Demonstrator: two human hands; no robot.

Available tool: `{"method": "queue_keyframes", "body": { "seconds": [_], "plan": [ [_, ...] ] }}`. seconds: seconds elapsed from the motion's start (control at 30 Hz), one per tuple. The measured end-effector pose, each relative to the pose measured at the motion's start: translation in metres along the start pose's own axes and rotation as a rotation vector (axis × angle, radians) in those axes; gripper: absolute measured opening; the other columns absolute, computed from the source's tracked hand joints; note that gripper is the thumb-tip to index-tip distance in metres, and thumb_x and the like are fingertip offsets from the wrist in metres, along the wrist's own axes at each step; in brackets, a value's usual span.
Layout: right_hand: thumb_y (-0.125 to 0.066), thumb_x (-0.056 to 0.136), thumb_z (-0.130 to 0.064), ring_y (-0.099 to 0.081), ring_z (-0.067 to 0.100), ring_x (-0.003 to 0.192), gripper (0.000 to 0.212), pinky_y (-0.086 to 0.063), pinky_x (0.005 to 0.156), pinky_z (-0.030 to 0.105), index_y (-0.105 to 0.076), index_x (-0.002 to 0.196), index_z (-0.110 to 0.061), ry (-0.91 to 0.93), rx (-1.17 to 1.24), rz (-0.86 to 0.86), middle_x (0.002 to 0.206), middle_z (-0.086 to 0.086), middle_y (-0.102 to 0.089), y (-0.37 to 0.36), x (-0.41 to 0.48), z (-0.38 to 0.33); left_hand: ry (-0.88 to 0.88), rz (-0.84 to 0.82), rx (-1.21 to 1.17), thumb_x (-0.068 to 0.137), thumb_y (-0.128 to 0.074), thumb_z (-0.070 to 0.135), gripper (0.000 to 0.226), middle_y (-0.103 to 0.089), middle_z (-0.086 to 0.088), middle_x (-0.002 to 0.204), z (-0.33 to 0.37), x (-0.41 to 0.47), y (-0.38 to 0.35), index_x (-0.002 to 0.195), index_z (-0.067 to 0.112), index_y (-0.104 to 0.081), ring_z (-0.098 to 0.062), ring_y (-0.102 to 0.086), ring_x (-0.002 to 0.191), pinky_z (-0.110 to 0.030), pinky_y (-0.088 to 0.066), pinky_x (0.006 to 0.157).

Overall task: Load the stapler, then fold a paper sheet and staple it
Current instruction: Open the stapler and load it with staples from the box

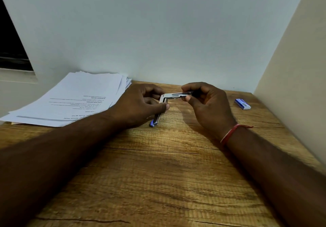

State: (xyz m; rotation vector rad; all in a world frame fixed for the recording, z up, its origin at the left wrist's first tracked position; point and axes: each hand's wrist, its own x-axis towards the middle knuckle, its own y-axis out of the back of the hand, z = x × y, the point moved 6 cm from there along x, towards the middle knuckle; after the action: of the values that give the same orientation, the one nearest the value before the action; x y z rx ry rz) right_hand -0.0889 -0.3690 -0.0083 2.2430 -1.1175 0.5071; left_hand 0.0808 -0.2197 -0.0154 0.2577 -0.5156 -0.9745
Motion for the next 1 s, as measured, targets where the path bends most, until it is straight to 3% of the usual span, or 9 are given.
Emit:
{"method": "queue_keyframes", "body": {
  "seconds": [0.07, 0.13, 0.23, 0.37, 0.5, 0.63, 0.73, 0.83, 1.0],
  "plan": [
    [-0.075, 0.099, 0.001, -0.072, -0.006, 0.109, 0.030, -0.056, 0.094, 0.010, -0.082, 0.116, -0.023, -0.029, -0.063, -0.031, 0.113, -0.014, -0.079, -0.001, 0.000, 0.003, -0.051, 0.040, 0.065, 0.089, -0.095, 0.026, 0.036, -0.084, 0.006, 0.085, 0.001, 0.001, 0.003, 0.122, 0.030, -0.081, -0.010, -0.080, 0.075, -0.026, -0.063, 0.078],
    [-0.077, 0.099, -0.001, -0.072, -0.008, 0.105, 0.029, -0.055, 0.090, 0.008, -0.083, 0.112, -0.026, -0.059, -0.102, -0.058, 0.109, -0.017, -0.079, -0.003, 0.000, 0.006, -0.100, 0.044, 0.107, 0.087, -0.097, 0.026, 0.036, -0.083, 0.006, 0.090, 0.002, 0.001, 0.005, 0.119, 0.032, -0.084, -0.013, -0.077, 0.077, -0.028, -0.062, 0.075],
    [-0.079, 0.096, 0.001, -0.073, -0.007, 0.103, 0.030, -0.056, 0.093, 0.009, -0.083, 0.110, -0.025, -0.093, -0.116, -0.072, 0.107, -0.016, -0.080, -0.004, 0.000, 0.011, -0.131, 0.013, 0.223, 0.087, -0.096, 0.023, 0.034, -0.081, 0.020, 0.098, 0.002, 0.001, 0.003, 0.119, 0.032, -0.086, 0.008, -0.072, 0.090, -0.005, -0.050, 0.074],
    [-0.080, 0.096, -0.001, -0.071, -0.009, 0.103, 0.029, -0.052, 0.089, 0.002, -0.084, 0.108, -0.027, -0.117, -0.157, -0.100, 0.107, -0.018, -0.080, -0.005, 0.000, 0.013, -0.110, 0.018, 0.296, 0.088, -0.095, 0.027, 0.037, -0.079, 0.026, 0.106, -0.001, 0.005, 0.004, 0.122, 0.034, -0.086, 0.017, -0.068, 0.098, 0.003, -0.044, 0.075],
    [-0.079, 0.097, -0.005, -0.070, -0.009, 0.101, 0.027, -0.053, 0.086, 0.004, -0.084, 0.107, -0.029, -0.116, -0.198, -0.102, 0.106, -0.018, -0.079, -0.004, -0.001, 0.015, -0.090, 0.013, 0.297, 0.088, -0.095, 0.031, 0.038, -0.081, 0.024, 0.111, -0.004, 0.007, 0.004, 0.124, 0.036, -0.084, 0.007, -0.072, 0.104, -0.001, -0.050, 0.080],
    [-0.078, 0.098, -0.004, -0.071, -0.009, 0.101, 0.026, -0.052, 0.085, 0.004, -0.084, 0.106, -0.028, -0.093, -0.160, -0.052, 0.103, -0.018, -0.079, -0.001, -0.001, 0.009, -0.097, 0.019, 0.270, 0.093, -0.091, 0.032, 0.034, -0.083, 0.019, 0.106, -0.004, 0.007, 0.004, 0.125, 0.038, -0.084, -0.007, -0.075, 0.101, -0.023, -0.058, 0.085],
    [-0.079, 0.097, -0.003, -0.072, -0.006, 0.100, 0.025, -0.054, 0.086, 0.007, -0.084, 0.104, -0.026, -0.047, -0.149, -0.014, 0.101, -0.016, -0.079, 0.001, -0.001, 0.005, -0.115, 0.032, 0.267, 0.096, -0.087, 0.028, 0.032, -0.080, 0.026, 0.100, -0.004, 0.007, 0.004, 0.126, 0.039, -0.083, 0.002, -0.072, 0.092, -0.012, -0.052, 0.076],
    [-0.080, 0.096, -0.003, -0.071, -0.007, 0.099, 0.026, -0.053, 0.084, 0.005, -0.084, 0.101, -0.028, -0.069, -0.172, -0.035, 0.100, -0.018, -0.079, -0.002, 0.000, 0.008, -0.125, -0.005, 0.306, 0.096, -0.087, 0.029, 0.037, -0.078, 0.026, 0.110, -0.003, 0.007, 0.001, 0.130, 0.041, -0.081, 0.007, -0.068, 0.098, -0.011, -0.047, 0.078],
    [-0.081, 0.096, -0.006, -0.069, -0.007, 0.099, 0.024, -0.049, 0.084, 0.006, -0.084, 0.099, -0.029, -0.086, -0.203, -0.038, 0.099, -0.019, -0.078, -0.001, 0.001, 0.010, -0.139, 0.033, 0.268, 0.091, -0.091, 0.026, 0.047, -0.078, 0.013, 0.104, -0.003, 0.006, 0.002, 0.134, 0.039, -0.077, -0.013, -0.074, 0.096, -0.016, -0.057, 0.083]
  ]
}}
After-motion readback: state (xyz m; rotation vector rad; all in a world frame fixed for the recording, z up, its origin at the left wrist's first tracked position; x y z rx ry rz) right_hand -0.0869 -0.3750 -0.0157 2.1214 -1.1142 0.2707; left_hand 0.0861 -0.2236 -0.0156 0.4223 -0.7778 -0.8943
